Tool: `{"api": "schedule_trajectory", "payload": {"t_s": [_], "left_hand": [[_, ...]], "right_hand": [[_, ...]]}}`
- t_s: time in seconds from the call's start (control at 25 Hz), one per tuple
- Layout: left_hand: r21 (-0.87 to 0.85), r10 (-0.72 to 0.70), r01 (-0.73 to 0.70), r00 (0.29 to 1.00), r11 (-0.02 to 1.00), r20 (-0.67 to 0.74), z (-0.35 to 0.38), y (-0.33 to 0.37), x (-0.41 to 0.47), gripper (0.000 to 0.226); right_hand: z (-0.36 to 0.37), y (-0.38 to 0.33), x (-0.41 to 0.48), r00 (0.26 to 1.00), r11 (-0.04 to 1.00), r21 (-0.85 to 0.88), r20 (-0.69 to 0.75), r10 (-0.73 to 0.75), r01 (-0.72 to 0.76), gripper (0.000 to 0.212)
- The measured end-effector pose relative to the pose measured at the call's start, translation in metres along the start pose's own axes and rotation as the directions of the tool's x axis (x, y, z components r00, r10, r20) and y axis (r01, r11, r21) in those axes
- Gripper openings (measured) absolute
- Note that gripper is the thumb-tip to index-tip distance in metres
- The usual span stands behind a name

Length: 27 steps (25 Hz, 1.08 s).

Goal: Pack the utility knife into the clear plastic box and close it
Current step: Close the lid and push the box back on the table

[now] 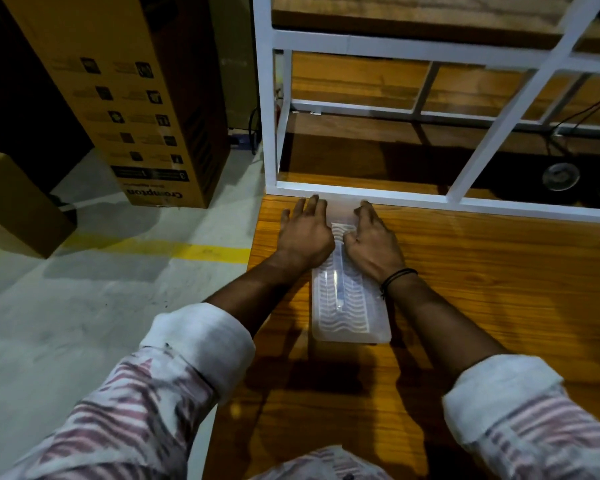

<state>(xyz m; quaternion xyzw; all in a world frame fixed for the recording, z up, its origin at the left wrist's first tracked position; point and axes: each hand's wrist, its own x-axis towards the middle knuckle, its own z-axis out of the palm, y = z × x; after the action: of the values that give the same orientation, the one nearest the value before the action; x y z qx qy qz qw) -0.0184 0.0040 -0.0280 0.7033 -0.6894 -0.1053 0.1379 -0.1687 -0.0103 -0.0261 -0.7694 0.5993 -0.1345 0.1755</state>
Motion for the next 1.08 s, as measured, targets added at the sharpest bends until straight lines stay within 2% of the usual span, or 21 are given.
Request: {"api": "schedule_trajectory", "payload": {"t_s": [0.2,0.36,0.64,1.08], "left_hand": [[0.012,0.003,-0.003,1.0,1.0,0.014,0.003,-0.002,-0.002,0.064],[0.084,-0.011,0.013,1.0,0.996,-0.016,0.006,0.002,-0.006,0.062],[0.128,-0.004,0.006,1.0,0.992,-0.016,0.006,0.005,-0.007,0.064],[0.097,-0.023,0.025,0.999,0.995,-0.023,0.01,0.005,-0.005,0.061]], "right_hand": [[0.001,0.0,-0.005,0.999,0.993,0.115,-0.027,0.028,-0.025,0.07],[0.001,-0.001,-0.015,0.977,0.997,-0.065,-0.203,-0.065,0.052,0.047],[0.017,-0.01,-0.053,0.995,0.979,-0.187,-0.042,-0.09,0.081,0.064],[0.015,-0.013,-0.058,0.996,0.983,-0.175,-0.054,-0.064,0.053,0.068]]}}
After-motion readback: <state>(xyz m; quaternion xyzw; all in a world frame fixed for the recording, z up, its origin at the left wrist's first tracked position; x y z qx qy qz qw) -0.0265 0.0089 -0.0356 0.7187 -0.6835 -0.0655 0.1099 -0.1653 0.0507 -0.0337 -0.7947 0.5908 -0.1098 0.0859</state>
